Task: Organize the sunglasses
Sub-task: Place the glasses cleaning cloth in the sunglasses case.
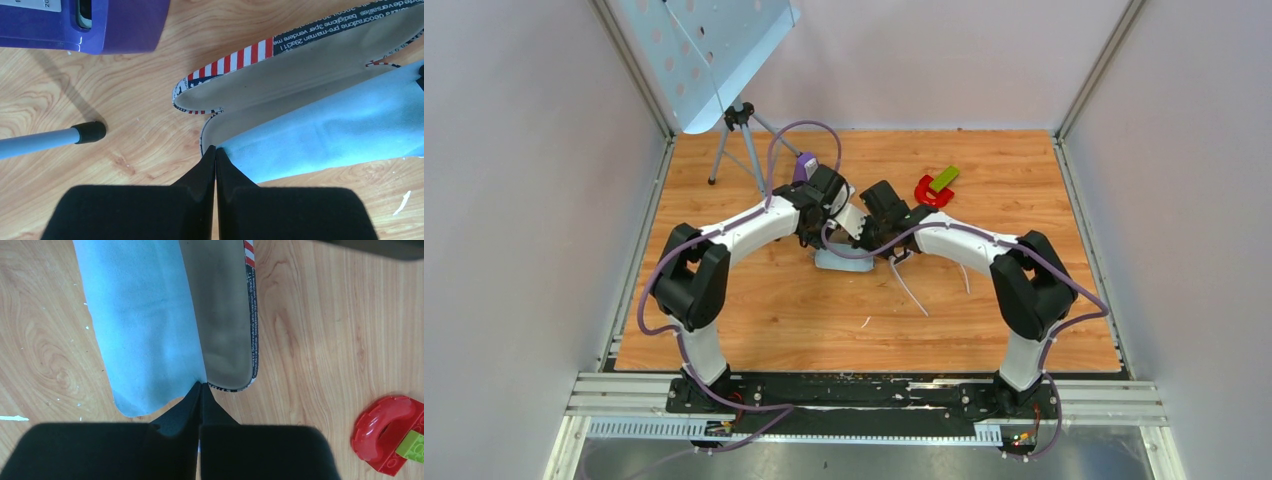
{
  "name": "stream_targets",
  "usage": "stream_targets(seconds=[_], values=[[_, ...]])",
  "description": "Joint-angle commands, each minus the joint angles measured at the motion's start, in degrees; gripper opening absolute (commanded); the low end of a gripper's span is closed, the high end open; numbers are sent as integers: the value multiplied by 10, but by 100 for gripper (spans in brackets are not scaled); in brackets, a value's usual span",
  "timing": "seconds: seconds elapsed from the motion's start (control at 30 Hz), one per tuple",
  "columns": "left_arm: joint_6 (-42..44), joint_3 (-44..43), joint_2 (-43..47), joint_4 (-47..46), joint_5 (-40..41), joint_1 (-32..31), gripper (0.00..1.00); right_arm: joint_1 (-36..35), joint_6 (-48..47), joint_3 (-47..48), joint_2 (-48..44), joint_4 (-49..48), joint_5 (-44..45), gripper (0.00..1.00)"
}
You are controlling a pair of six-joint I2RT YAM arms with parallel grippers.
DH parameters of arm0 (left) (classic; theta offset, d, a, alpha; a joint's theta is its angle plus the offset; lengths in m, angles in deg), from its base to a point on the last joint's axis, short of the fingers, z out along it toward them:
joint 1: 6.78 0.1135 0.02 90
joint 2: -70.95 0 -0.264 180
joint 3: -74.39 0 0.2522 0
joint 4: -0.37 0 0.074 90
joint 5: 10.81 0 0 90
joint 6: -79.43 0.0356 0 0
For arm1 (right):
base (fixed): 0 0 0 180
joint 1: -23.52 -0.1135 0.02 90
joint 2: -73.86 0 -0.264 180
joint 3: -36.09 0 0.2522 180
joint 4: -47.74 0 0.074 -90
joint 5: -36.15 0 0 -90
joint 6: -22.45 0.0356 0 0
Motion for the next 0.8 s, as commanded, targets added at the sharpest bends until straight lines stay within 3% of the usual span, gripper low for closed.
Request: stream_targets(seconds=[0.0,0.77], values=[[0,-18,-9,-12,-22,0,0,4,17,16,25,10,-10,0],[0,-18,-40,-24,-40,0,0,4,25,20,53,27,-41,0]])
